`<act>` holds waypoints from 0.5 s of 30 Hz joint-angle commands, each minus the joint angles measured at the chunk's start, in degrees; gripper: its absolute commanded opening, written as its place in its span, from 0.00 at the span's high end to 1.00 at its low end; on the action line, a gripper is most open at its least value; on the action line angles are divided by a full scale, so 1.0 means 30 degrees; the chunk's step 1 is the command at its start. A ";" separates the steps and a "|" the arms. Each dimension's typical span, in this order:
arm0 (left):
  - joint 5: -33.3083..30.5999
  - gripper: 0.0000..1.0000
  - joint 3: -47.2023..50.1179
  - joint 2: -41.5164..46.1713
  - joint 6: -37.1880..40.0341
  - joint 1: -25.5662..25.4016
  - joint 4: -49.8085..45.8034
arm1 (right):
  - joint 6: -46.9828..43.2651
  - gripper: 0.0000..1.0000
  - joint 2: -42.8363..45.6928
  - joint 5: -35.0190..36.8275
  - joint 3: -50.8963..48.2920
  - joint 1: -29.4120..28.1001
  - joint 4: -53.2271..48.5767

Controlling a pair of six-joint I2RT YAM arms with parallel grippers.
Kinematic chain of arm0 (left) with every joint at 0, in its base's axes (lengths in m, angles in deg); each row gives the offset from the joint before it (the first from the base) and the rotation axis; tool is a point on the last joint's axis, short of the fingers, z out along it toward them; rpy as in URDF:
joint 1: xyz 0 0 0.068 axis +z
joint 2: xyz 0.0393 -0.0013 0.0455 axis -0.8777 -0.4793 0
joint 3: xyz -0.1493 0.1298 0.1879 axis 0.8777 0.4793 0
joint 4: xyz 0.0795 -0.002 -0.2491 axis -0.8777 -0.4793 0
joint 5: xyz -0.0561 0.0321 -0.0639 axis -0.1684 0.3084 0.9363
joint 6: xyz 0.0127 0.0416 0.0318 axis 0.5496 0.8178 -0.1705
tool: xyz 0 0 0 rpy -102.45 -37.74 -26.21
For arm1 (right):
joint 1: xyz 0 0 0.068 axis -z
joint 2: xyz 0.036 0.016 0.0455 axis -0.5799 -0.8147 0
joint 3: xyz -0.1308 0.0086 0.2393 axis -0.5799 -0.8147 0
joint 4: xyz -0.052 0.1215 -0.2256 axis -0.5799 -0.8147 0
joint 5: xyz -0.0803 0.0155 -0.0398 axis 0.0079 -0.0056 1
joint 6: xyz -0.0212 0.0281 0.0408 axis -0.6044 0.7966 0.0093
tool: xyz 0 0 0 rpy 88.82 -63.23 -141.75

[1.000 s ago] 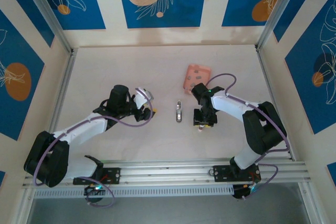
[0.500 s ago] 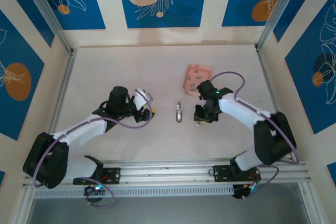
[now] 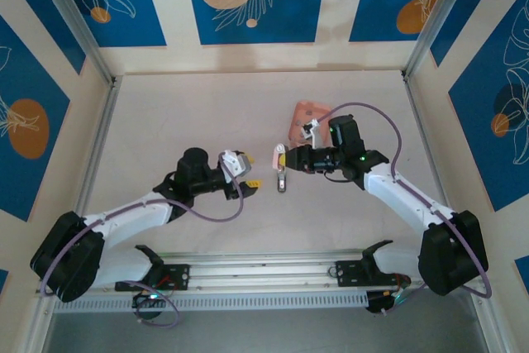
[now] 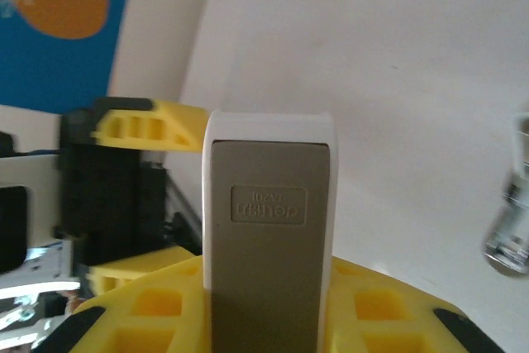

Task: Load the staples into the stapler

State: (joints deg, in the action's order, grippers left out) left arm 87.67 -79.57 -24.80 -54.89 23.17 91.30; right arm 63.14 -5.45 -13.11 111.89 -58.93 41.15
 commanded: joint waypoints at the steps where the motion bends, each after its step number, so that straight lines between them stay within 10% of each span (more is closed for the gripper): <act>1: -0.0733 0.33 -0.0076 -0.0684 -0.0139 -0.0532 0.1805 | 0.1199 0.90 -0.0152 -0.2567 -0.0346 -0.0196 0.3000; 15: -0.1519 0.34 -0.0806 -0.2517 -0.2026 -0.0900 0.5546 | 0.1803 0.91 -0.0838 -0.3576 -0.0571 -0.0827 0.4228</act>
State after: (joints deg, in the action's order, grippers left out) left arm 84.06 -80.00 -31.86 -59.26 21.07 103.21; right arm 68.04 -7.41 -21.29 110.82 -61.00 52.27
